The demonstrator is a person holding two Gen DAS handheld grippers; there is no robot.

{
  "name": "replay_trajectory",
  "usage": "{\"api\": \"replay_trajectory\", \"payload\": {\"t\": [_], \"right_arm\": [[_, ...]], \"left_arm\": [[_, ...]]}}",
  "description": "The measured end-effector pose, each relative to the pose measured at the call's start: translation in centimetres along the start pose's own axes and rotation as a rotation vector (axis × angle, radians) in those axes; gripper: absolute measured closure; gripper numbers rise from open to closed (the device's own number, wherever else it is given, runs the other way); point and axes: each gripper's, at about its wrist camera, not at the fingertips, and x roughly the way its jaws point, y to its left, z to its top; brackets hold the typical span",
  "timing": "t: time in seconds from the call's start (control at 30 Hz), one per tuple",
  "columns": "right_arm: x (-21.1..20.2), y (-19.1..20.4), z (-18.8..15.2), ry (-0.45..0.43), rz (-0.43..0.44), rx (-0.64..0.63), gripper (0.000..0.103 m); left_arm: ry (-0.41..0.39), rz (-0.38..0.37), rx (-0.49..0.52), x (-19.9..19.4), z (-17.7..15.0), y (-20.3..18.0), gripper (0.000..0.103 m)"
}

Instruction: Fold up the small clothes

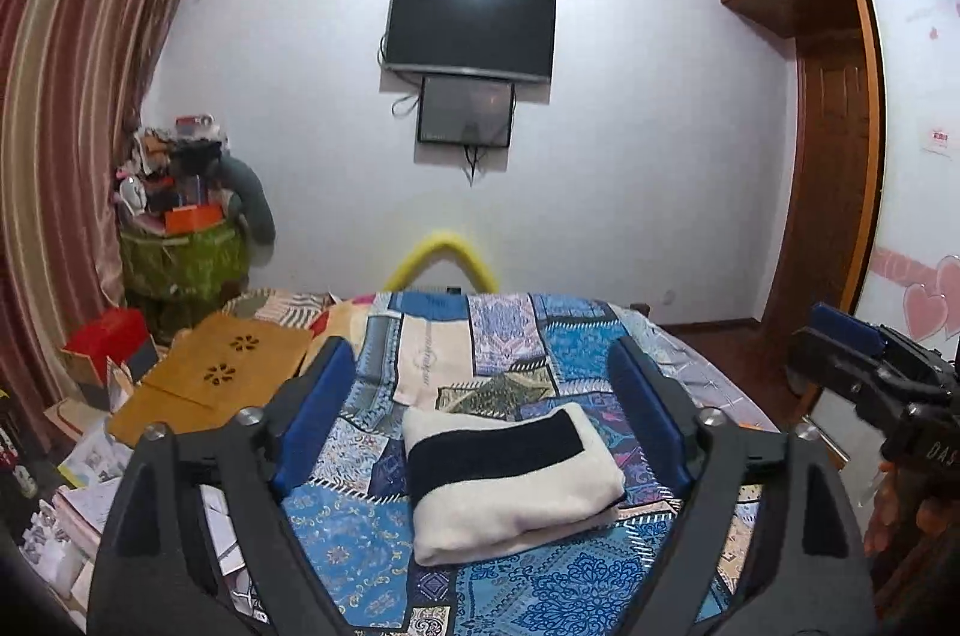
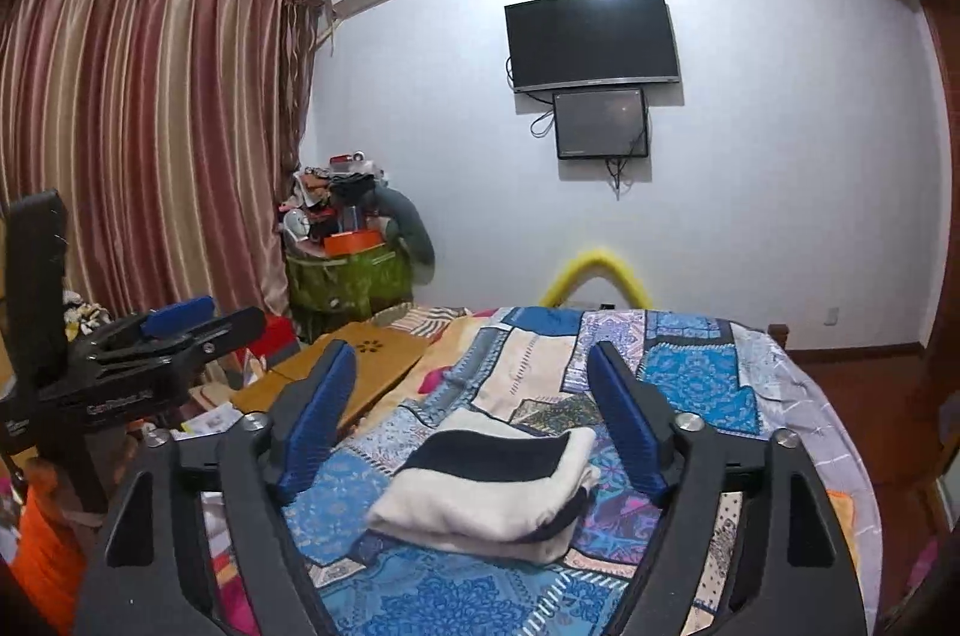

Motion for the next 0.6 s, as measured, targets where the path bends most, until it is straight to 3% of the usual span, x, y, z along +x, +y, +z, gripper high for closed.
{"api": "replay_trajectory", "payload": {"t": [0.27,0.3,0.6], "right_arm": [[-0.04,0.61,-0.08,-0.008,-0.063,-0.028,0.001],[-0.07,0.58,-0.12,-0.013,-0.069,-0.03,0.001],[-0.2,0.4,-0.59,0.005,-0.091,-0.02,0.0]], "left_arm": [[0.001,-0.011,-0.021,-0.77,-0.62,-0.13,0.005],[0.0,-0.01,-0.018,-0.77,-0.65,-0.19,0.001],[-0.005,-0.027,-0.023,-1.06,-0.95,-0.21,0.001]]}}
